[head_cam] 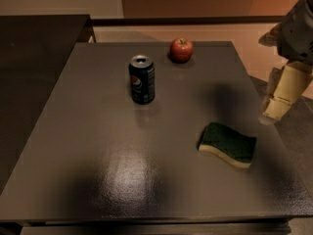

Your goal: Pick apple

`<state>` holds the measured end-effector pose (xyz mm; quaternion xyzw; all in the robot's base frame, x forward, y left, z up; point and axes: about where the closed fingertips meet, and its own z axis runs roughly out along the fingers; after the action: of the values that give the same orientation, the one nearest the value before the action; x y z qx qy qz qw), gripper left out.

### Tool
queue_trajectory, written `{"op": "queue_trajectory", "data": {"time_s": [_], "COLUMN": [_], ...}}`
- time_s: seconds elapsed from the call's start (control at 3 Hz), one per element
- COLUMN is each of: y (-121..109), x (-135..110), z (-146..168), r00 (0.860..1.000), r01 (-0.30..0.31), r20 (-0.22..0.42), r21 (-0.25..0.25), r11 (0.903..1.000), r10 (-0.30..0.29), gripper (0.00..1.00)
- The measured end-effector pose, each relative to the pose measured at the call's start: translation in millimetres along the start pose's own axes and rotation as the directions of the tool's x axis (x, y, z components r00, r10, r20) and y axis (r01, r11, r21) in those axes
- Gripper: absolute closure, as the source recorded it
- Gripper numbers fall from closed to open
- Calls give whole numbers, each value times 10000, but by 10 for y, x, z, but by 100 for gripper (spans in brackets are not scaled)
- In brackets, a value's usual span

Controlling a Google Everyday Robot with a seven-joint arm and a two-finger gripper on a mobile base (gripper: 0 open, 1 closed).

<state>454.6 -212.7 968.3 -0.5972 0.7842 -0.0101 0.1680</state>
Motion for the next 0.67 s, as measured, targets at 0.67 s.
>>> {"op": "queue_trajectory", "data": {"time_s": [0.67], "y": [-666], "x": [-333], "z": [516], "r00": [9845], "r01": [-760], "r20": [1559], "r21": [-327], "r11": [9966], "r10": [802], "gripper": [0]}}
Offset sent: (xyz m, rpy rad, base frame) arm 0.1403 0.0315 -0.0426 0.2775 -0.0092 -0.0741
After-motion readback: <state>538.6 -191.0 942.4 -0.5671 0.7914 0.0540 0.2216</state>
